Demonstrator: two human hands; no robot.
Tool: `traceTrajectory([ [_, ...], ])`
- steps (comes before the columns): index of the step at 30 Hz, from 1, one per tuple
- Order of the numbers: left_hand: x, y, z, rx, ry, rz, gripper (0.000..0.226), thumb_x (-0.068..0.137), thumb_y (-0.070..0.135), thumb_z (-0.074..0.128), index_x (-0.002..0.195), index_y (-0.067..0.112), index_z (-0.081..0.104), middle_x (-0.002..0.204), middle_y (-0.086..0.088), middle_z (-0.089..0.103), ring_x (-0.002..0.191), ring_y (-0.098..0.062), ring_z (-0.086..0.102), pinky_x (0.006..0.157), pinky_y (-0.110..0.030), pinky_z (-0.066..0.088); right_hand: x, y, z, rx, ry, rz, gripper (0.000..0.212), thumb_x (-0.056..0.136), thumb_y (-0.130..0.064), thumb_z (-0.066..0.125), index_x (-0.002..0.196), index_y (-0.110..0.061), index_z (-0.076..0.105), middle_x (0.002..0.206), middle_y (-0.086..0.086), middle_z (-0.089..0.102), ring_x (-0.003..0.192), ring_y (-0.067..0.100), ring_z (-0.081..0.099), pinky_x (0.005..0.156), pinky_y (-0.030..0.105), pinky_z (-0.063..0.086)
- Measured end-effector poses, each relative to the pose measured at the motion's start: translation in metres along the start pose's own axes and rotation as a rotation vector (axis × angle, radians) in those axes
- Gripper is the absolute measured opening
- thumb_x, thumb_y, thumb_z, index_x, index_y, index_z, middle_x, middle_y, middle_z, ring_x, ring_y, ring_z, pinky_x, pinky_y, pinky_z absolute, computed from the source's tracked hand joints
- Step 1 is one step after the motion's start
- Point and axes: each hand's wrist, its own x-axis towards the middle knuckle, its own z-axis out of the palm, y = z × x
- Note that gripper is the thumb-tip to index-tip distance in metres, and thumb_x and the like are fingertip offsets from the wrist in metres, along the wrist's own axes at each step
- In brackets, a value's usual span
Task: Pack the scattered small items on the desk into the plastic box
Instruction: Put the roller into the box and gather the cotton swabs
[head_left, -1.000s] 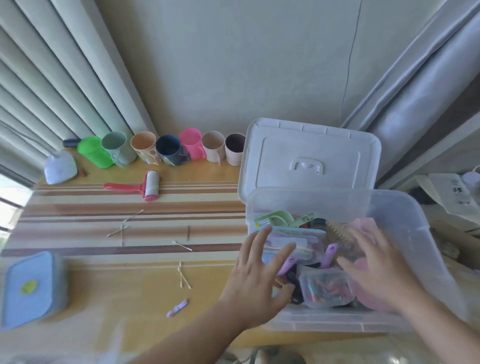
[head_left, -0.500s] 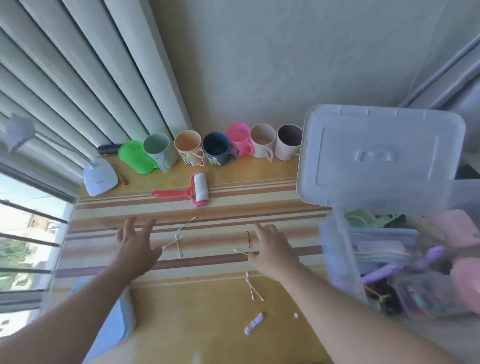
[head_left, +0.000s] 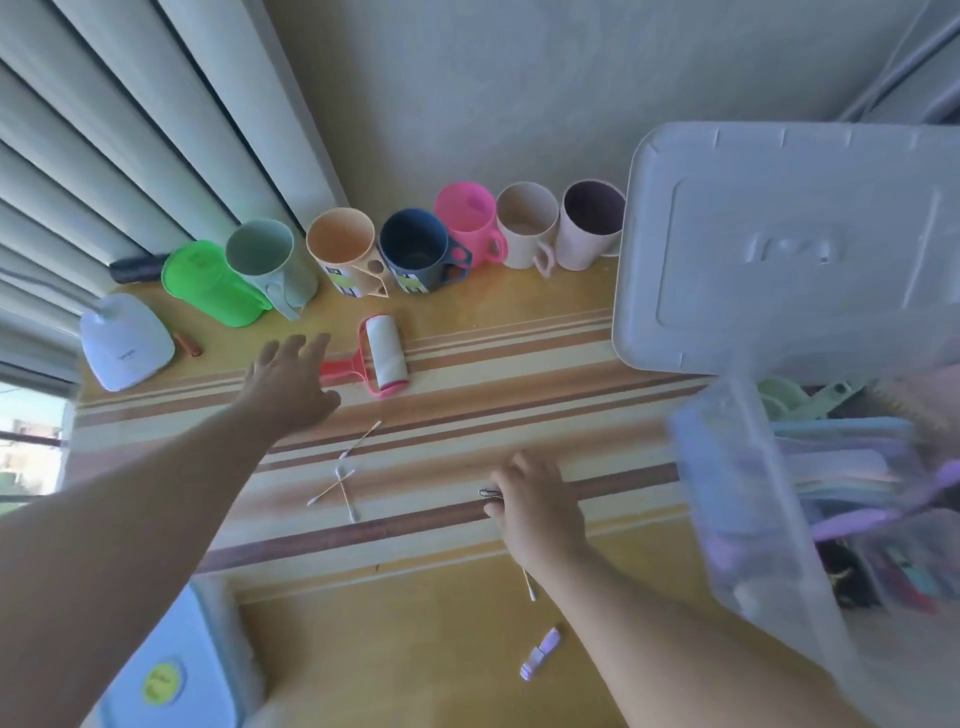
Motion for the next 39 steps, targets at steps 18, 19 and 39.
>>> traceTrajectory([
  [18,-0.145,0.028,0.05,-0.547,-0.011,-0.075,0.02,0.097,0.025,0.057,0.113,0.031,0.046,0.085,0.003,0.063,0.074,-0.024,0.061,0.07,-0.044,0.054,-0.056,0.004,-0.077,0.422,0.014,0.004,0.015,0.104,-0.029,0.059,0.093,-0.023,0.068,0.075,-0.006,0.068,0.065,0.013,0.061,0.061,0.033,0.048],
  [19,-0.159,0.036,0.048,-0.561,-0.009,-0.058,0.02,0.096,0.025,0.057,0.11,0.033,0.046,0.082,0.003,0.063,0.071,-0.022,0.061,0.067,-0.042,0.053,-0.067,0.006,-0.095,0.501,0.048,0.011,0.012,0.101,-0.028,0.064,0.093,-0.025,0.071,0.077,-0.007,0.07,0.069,0.013,0.063,0.065,0.031,0.05],
  [39,-0.268,0.349,-0.049,-0.421,0.241,0.659,0.025,0.095,0.056,0.047,0.11,0.04,0.058,0.084,0.018,0.057,0.074,-0.007,0.053,0.064,-0.033,0.05,-0.188,0.281,-0.276,0.189,0.228,0.083,0.037,0.084,-0.012,0.085,0.068,-0.038,0.065,0.072,-0.019,0.071,0.079,-0.009,0.064,0.064,0.008,0.044],
])
